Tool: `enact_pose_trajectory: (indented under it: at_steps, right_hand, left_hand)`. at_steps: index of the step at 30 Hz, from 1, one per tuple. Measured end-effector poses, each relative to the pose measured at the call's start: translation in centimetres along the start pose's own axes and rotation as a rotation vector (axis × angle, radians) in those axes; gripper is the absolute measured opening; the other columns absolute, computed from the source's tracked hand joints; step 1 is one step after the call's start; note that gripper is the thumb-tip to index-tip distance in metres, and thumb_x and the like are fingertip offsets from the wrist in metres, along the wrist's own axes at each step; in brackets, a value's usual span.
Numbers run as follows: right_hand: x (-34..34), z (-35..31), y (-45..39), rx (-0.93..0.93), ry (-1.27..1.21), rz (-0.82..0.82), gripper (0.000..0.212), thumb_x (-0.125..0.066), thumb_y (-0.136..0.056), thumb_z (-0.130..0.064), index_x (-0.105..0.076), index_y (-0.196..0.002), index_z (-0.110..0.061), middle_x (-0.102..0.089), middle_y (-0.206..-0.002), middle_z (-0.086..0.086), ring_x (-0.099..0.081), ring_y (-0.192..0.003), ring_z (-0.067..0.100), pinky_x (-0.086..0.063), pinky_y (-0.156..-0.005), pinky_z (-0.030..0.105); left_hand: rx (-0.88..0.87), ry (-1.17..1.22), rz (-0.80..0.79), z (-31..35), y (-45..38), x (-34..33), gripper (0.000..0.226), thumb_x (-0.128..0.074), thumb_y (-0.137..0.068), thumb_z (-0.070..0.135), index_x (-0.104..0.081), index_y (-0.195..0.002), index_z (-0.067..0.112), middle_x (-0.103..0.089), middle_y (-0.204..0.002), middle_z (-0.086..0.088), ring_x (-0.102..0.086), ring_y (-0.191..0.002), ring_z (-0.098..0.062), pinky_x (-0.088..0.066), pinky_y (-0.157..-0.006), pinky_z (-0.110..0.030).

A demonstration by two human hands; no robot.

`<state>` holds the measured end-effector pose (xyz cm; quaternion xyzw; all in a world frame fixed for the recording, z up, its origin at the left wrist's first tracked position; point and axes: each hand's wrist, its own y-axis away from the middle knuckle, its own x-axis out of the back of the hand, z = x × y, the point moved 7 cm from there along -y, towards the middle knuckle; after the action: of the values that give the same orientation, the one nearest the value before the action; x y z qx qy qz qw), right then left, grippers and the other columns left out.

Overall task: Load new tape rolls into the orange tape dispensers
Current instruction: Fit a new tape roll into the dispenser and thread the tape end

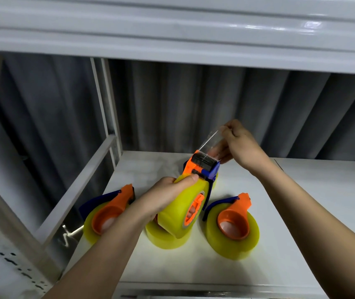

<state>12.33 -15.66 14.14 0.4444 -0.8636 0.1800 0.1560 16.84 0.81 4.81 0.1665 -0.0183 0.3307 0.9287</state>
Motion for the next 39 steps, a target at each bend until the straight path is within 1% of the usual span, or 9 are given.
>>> enact_pose_trajectory:
  at_steps: [4,9,18,24,27,30,32,35,39]
  right_hand:
    - [0.2,0.2,-0.2,-0.019,-0.039,-0.023,0.016,-0.031,-0.104,-0.023,-0.039,-0.103,-0.01,-0.071,-0.067,0.014,-0.066,-0.061,0.034,-0.056,-0.056,0.036]
    - [0.6,0.3,-0.3,-0.049,-0.123,-0.049,0.015,-0.026,-0.105,-0.023,-0.037,-0.103,-0.014,-0.07,-0.06,0.007,-0.066,-0.051,0.021,-0.055,-0.048,0.027]
    - [1.0,-0.1,-0.1,-0.077,-0.148,-0.113,0.017,-0.029,-0.105,-0.025,-0.041,-0.096,-0.016,-0.073,-0.068,0.007,-0.068,-0.054,0.02,-0.054,-0.05,0.026]
    - [3.2,1.3,0.2,-0.171,-0.201,-0.007,0.016,-0.031,-0.104,-0.021,-0.044,-0.097,-0.015,-0.072,-0.083,0.016,-0.067,-0.054,0.018,-0.054,-0.049,0.023]
    - [5.3,2.6,0.6,-0.165,-0.21,0.06,0.019,-0.031,-0.104,-0.019,-0.044,-0.089,-0.017,-0.071,-0.06,0.006,-0.064,-0.046,0.012,-0.052,-0.046,0.022]
    - [8.1,4.3,1.3,-0.157,-0.198,0.078,0.019,-0.033,-0.103,-0.019,-0.047,-0.09,-0.018,-0.071,-0.061,0.005,-0.066,-0.051,0.015,-0.052,-0.052,0.027]
    - [9.8,5.4,1.8,-0.157,-0.206,0.082,0.018,-0.034,-0.103,-0.02,-0.049,-0.095,-0.014,-0.071,-0.062,0.006,-0.066,-0.053,0.017,-0.054,-0.052,0.027]
    - [12.5,6.8,2.7,-0.166,-0.185,0.083,0.019,-0.034,-0.103,-0.02,-0.046,-0.09,-0.017,-0.07,-0.058,0.004,-0.065,-0.052,0.016,-0.054,-0.051,0.025]
    - [14.9,9.0,3.1,-0.153,-0.186,0.06,0.018,-0.033,-0.104,-0.021,-0.041,-0.089,-0.016,-0.069,-0.055,0.003,-0.063,-0.045,0.012,-0.05,-0.043,0.019]
  left_hand:
    - [0.0,0.037,-0.057,-0.1,-0.2,-0.1,0.034,-0.06,-0.086,0.046,-0.07,-0.103,0.018,-0.074,-0.098,-0.01,-0.071,-0.091,-0.027,-0.055,-0.089,-0.04]
    - [-0.043,0.11,-0.121,-0.3,-0.2,-0.4,0.015,-0.057,-0.09,0.038,-0.065,-0.089,0.026,-0.075,-0.076,0.005,-0.071,-0.071,-0.012,-0.057,-0.065,-0.025]
    - [-0.071,0.147,-0.054,-0.2,-0.7,-0.3,0.015,-0.059,-0.087,0.042,-0.063,-0.095,0.029,-0.073,-0.088,0.002,-0.07,-0.084,-0.017,-0.055,-0.076,-0.029]
    - [-0.085,0.199,-0.026,0.6,-1.6,-2.5,0.033,-0.069,-0.074,0.05,-0.071,-0.092,0.023,-0.075,-0.091,-0.01,-0.071,-0.088,-0.028,-0.055,-0.088,-0.043]
    - [-0.101,0.226,-0.079,0.9,-2.0,-5.0,0.021,-0.065,-0.084,0.038,-0.073,-0.077,0.02,-0.074,-0.083,-0.014,-0.071,-0.074,-0.027,-0.06,-0.069,-0.034]
    - [-0.107,0.245,-0.108,1.4,-1.8,-8.1,0.014,-0.062,-0.088,0.03,-0.066,-0.082,0.019,-0.072,-0.066,-0.004,-0.067,-0.055,-0.014,-0.056,-0.054,-0.023]
    - [-0.099,0.241,-0.109,1.3,-2.2,-10.0,0.011,-0.062,-0.088,0.032,-0.065,-0.085,0.022,-0.072,-0.068,0.002,-0.069,-0.061,-0.011,-0.057,-0.063,-0.022]
    - [-0.065,0.225,-0.095,1.0,-2.8,-13.3,0.017,-0.063,-0.084,0.043,-0.066,-0.091,0.028,-0.073,-0.089,0.003,-0.069,-0.089,-0.017,-0.053,-0.09,-0.034]
    - [-0.009,0.243,-0.097,0.2,-3.7,-17.5,0.026,-0.065,-0.078,0.052,-0.063,-0.095,0.033,-0.07,-0.094,0.006,-0.066,-0.091,-0.016,-0.052,-0.089,-0.034]
